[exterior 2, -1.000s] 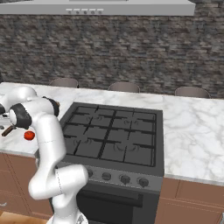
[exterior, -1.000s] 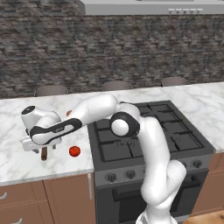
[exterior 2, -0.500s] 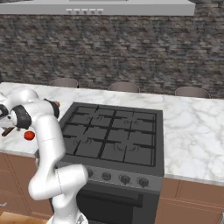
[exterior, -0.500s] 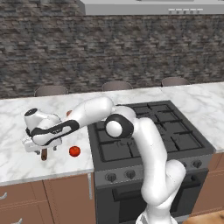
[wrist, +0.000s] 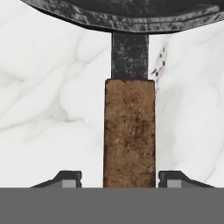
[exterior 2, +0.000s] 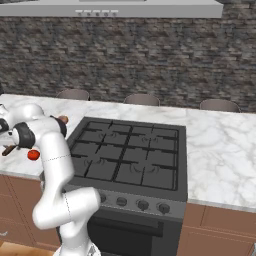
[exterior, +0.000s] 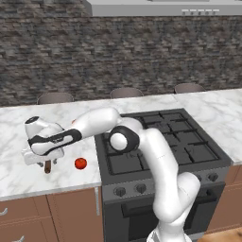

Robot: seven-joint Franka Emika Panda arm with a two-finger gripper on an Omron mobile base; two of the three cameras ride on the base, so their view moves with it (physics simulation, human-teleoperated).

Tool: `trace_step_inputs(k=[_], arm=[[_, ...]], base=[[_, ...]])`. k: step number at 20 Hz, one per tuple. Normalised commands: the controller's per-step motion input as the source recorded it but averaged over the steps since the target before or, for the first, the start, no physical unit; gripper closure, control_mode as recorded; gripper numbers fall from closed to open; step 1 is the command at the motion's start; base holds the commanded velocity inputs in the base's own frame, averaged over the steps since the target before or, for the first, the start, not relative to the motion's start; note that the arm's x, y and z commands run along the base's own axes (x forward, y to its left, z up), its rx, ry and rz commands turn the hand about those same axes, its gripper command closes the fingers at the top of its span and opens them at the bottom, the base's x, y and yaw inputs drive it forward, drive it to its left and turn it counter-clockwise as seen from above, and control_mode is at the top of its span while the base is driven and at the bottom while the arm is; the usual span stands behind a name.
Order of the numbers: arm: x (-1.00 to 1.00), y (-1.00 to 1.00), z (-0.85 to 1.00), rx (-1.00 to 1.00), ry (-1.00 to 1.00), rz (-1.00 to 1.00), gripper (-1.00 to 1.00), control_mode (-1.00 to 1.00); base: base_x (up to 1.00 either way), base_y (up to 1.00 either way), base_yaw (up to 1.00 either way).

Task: Place the pan on the front right burner on the stove. Then place the tomato and the onion in the pan and turn on the front right burner.

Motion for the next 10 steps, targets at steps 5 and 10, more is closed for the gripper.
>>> trace_step_inputs(k=[5,10], arm=[[0.03,0.01,-0.06,0.00,0.01,0.00,1.00,-1.00],[-0.08,-0.13,0.05,0.00,-0.02,0.00,1.00,-1.00]], base=[[0.00,0.00,0.00],[0.00,0.00,0.00]])
